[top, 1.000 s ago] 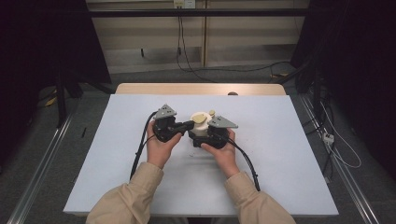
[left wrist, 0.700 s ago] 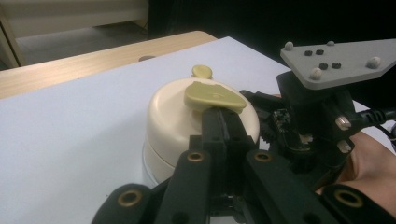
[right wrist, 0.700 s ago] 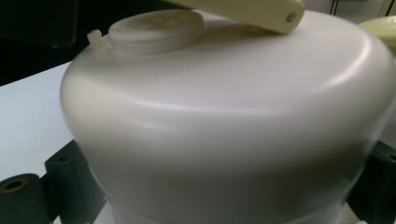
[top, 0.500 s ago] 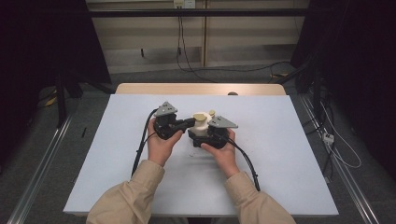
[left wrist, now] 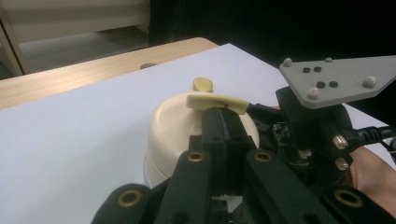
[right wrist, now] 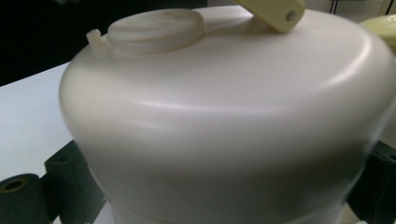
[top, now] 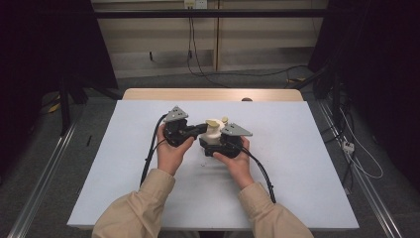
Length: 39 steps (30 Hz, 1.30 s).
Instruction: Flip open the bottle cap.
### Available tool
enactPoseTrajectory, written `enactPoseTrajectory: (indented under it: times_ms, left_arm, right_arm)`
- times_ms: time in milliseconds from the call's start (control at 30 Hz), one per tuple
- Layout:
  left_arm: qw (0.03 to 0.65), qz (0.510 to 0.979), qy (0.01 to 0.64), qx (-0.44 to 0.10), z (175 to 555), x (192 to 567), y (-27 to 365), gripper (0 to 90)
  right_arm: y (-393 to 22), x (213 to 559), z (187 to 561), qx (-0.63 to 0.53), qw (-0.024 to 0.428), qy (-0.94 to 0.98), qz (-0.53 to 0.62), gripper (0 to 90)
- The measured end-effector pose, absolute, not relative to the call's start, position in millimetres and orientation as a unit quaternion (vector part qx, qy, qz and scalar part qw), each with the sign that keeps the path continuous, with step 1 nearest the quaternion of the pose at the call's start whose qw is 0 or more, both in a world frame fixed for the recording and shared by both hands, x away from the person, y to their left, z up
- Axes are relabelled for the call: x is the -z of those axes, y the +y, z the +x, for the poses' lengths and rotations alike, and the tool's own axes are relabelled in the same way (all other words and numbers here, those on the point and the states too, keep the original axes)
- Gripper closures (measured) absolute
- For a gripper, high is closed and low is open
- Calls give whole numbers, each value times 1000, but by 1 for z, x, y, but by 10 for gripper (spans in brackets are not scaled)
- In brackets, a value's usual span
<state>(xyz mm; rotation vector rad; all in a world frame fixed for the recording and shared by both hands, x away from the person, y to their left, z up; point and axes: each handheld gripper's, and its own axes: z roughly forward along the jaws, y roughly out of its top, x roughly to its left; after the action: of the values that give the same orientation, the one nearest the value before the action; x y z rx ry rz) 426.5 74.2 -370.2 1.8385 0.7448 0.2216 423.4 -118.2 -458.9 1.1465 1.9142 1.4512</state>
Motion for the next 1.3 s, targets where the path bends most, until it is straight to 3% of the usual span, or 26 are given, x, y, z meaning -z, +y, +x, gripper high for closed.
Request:
enactPoseTrajectory:
  times_ms: [1300]
  left_arm:
    - [542, 775, 311, -97, 435, 365, 60, 900]
  right_arm:
    - [-118, 459, 423, -529, 237, 698, 420, 53]
